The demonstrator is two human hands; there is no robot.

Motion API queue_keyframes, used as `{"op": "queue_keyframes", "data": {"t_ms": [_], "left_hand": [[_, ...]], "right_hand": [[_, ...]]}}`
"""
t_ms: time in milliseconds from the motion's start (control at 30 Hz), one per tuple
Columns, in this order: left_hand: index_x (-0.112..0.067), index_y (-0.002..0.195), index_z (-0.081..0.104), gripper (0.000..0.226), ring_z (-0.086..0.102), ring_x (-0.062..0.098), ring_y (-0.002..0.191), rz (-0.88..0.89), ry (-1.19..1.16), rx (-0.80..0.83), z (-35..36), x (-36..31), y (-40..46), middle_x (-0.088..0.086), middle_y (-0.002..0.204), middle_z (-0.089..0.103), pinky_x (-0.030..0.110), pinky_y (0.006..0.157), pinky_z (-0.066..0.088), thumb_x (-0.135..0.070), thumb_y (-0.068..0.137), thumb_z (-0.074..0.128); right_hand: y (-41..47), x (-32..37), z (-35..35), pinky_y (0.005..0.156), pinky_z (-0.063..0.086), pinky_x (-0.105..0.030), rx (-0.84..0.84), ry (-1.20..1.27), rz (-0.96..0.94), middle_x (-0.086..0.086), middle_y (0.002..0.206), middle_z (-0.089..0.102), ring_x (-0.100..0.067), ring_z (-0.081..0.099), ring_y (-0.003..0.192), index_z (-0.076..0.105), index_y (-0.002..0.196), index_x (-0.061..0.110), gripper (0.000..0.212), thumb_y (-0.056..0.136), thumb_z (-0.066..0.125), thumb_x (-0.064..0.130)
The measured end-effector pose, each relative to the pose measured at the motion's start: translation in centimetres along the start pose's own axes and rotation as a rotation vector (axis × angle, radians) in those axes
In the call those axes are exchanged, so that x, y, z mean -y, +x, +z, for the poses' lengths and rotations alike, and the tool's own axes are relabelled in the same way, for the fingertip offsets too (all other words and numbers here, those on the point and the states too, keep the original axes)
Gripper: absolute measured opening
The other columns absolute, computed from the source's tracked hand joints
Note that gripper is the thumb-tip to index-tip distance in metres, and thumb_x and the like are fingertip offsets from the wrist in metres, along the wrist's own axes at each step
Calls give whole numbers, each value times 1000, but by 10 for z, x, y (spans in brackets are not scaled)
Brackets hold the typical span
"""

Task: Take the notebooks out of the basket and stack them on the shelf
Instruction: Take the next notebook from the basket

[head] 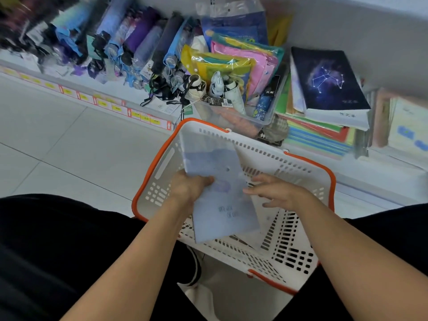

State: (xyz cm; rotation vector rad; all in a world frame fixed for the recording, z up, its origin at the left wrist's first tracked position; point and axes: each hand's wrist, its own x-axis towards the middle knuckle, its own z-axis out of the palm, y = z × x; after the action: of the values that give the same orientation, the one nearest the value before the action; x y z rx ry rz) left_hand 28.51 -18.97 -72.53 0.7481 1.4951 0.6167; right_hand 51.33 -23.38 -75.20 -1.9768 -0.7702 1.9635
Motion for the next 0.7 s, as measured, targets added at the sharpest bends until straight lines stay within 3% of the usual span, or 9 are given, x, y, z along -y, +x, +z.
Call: {"op": "queue_keyframes", "data": {"t_ms": [67,133,233,400,500,567,633,700], "left_hand": [[-4,96,72,27,72,29,82,66,49,143,-2,-23,-16,16,96,74,44,74,60,5,71,77],[-3,104,71,34,72,31,87,134,-7,291,-10,-52,-27,17,102,74,45,79,59,8,72,74],[0,113,68,40,71,28,91,291,-46,320,-19,-101,-37,15,107,73,41,80,59,7,74,72],[-7,120,64,36,70,27,98,563,-105,323,-3,-192,-60,8,114,72,40,83,58,-5,84,69],[-17,122,61,32,71,18,93,774,48,386,14,-252,-85,-3,111,73,34,75,59,-18,90,66],[-28,120,58,26,71,20,70,826,218,430,28,-283,-100,-7,100,73,33,54,56,-28,94,61],[-26,122,56,23,49,17,41,822,207,472,48,-309,-106,6,86,65,24,39,37,-30,99,53],[-14,118,58,22,32,10,37,784,94,500,74,-334,-109,9,79,56,18,36,25,-25,101,50]], "right_hand": [[-7,12,8,99,50,-44,147,259,-108,-3,125,68,-24,62,116,61,130,19,65,70,84,34],[-25,34,11,89,57,-40,147,441,-287,-11,119,71,-27,68,106,64,125,9,53,74,75,19],[-66,82,5,78,60,-36,-1,508,-624,-14,115,72,-26,71,98,63,122,3,42,80,69,2],[-150,164,-12,85,57,-47,-412,389,-1065,-14,115,71,-30,69,100,61,120,6,38,84,72,0],[-202,201,-43,81,60,-43,-533,522,-1176,-11,116,72,-28,71,98,60,124,5,36,88,67,0],[-232,224,-75,80,60,-44,-550,587,-1198,-11,118,71,-29,71,99,59,127,6,37,91,65,3],[-256,245,-108,70,61,-41,-575,624,-1179,-12,116,71,-25,74,88,57,128,5,38,91,64,2],[-275,262,-137,63,62,-38,-593,621,-1103,-13,112,71,-22,73,77,57,127,2,36,92,62,-1]]}}
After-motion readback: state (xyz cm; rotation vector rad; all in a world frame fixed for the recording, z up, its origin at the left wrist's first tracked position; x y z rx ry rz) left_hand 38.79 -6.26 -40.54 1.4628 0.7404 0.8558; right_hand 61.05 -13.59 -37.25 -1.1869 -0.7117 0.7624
